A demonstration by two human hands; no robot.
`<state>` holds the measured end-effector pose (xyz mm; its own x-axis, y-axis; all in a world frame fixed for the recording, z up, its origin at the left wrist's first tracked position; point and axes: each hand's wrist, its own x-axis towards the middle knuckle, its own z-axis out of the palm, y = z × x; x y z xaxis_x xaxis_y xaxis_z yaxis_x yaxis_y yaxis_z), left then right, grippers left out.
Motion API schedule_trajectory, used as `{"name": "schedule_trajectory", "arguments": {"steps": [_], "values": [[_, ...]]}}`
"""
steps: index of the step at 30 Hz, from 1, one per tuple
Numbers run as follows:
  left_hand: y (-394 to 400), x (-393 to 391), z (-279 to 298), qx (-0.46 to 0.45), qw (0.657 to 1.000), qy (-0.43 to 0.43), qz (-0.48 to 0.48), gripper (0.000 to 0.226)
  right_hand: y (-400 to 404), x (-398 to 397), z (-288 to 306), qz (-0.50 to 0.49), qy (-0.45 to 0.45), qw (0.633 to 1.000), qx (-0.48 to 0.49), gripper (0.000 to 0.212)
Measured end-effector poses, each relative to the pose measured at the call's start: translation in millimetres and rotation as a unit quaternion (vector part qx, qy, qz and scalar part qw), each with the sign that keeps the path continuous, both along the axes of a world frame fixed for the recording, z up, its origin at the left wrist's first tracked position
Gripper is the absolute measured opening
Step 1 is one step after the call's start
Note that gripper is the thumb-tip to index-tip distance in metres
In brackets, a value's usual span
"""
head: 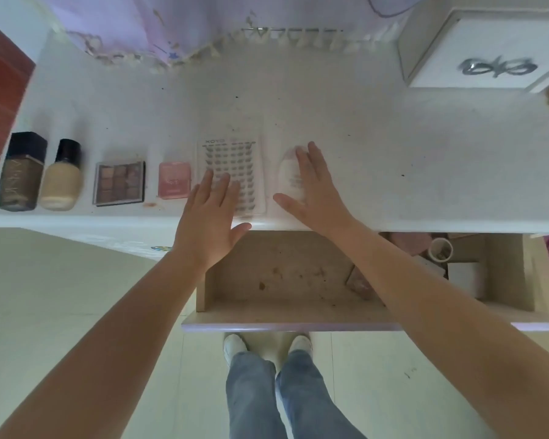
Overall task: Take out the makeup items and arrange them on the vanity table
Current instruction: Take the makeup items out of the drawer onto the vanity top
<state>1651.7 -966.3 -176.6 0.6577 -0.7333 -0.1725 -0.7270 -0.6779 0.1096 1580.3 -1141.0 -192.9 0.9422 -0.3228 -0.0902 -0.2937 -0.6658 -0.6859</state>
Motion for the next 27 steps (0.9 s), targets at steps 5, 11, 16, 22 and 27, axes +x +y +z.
{"name": "schedule_trajectory", "arguments": {"steps": [5, 11, 16, 22, 27], "values": [[-8.9, -52.2, -13.9, -0.175, 0.970, -0.079, -0.146, 0.031, -0.9, -70.5, 5.2, -0.078, -0.093, 0.992, -0.017, 0.059], [-45.9, -119.3, -52.7, -0.052, 0.974, 0.145, -0.168, 0.038, -37.8, -178.9, -38.8, -0.126, 0.066, 0.988, -0.066, 0.030], [-97.1, -138.0, -86.0, 0.081, 0.964, 0.218, -0.133, 0.044, -86.1, -193.3, -69.5, -0.201, 0.345, 0.912, -0.094, 0.039], [-158.4, -160.3, -103.3, 0.124, 0.951, 0.198, -0.204, 0.040, -99.9, -189.1, -93.4, -0.273, 0.406, 0.871, -0.032, 0.067], [-164.8, -164.1, -111.9, 0.104, 0.950, 0.079, -0.284, 0.040, -99.6, -187.6, -102.2, -0.282, 0.395, 0.873, -0.045, 0.056]]}}
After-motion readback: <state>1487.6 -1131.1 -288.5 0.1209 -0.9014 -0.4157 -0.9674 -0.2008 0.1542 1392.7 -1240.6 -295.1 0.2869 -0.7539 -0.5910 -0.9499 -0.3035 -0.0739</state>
